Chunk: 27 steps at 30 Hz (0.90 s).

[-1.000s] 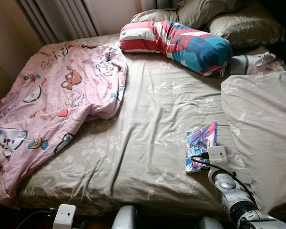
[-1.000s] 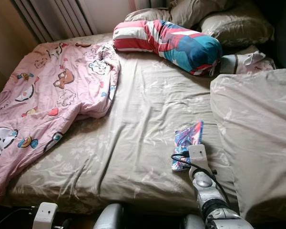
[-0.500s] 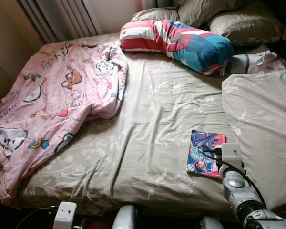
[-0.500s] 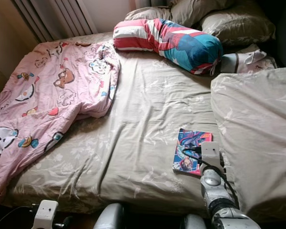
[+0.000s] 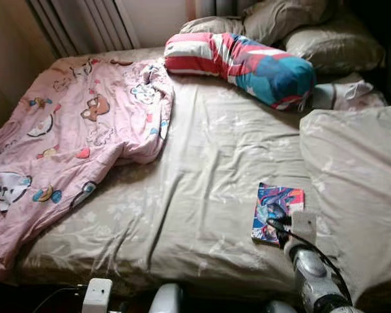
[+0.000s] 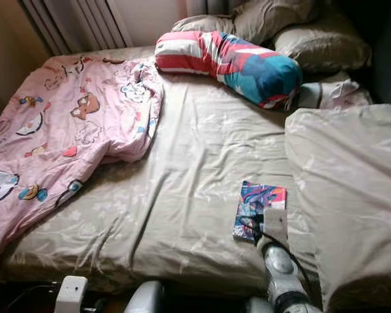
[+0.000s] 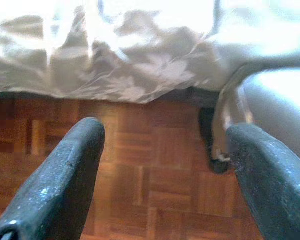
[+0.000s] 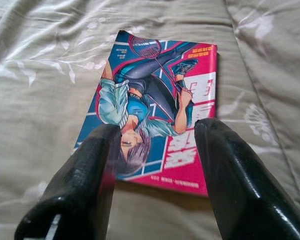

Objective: Clean up the room

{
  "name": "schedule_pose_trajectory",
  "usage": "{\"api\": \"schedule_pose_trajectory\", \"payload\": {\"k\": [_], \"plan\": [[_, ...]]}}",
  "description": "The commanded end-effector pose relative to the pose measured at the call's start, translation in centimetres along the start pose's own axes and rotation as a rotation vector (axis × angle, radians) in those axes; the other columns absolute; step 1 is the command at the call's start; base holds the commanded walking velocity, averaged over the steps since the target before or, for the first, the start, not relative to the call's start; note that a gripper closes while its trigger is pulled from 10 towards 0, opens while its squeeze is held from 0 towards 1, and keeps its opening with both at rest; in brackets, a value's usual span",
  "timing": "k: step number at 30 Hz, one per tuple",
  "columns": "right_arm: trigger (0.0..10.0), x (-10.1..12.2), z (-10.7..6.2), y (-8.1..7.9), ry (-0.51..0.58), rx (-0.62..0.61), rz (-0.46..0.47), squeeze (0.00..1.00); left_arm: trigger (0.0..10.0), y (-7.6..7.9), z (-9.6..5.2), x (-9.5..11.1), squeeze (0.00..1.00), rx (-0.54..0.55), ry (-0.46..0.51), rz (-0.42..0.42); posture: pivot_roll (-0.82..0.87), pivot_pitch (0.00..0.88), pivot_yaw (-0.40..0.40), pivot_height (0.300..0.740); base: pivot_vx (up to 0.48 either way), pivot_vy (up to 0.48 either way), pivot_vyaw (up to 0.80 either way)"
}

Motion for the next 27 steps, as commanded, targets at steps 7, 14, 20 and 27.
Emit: {"api": "schedule_pose_trajectory", "payload": {"k": [7,14,20,27], "plan": [[10.0,-3.8,-1.1,0.1,-0.138,0.030,-0.003,0.00,10.0,0.1,0.0,-0.8,0.00,0.039,-0.045,-0.068,0.00,0.000,0.057,0.740,0.000,0.000,0.00],[10.0,-6.7,-2.2,0.1,-0.243,0.042,0.027,0.00,10.0,0.3,0.0,-1.0,0.00,0.042,-0.057,-0.086,0.00,0.000,0.042,0.740,0.000,0.000,0.00],[10.0,-11.6,-4.7,0.9,-0.402,-0.008,0.066,0.00,10.0,0.4,-0.3,-1.9,0.00,0.040,-0.081,-0.107,0.00,0.000,0.039,0.740,0.000,0.000,0.00],[10.0,-13.5,-6.0,1.0,-0.465,-0.019,0.066,0.00,10.0,0.5,-0.4,-2.1,0.00,0.035,-0.088,-0.108,0.00,0.000,0.040,0.740,0.000,0.000,0.00]]}}
Point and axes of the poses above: a point about 5 cm out from each wrist's last joint towards the gripper, its own z axis pointing out of the wrist towards the gripper, its own x axis along the axis of the wrist's last joint, y = z × x, the point moved 5 cm from there along z, pointing out of the wrist towards the gripper, and after that the axes turned 8 degrees about z, right-handed, at the moved point
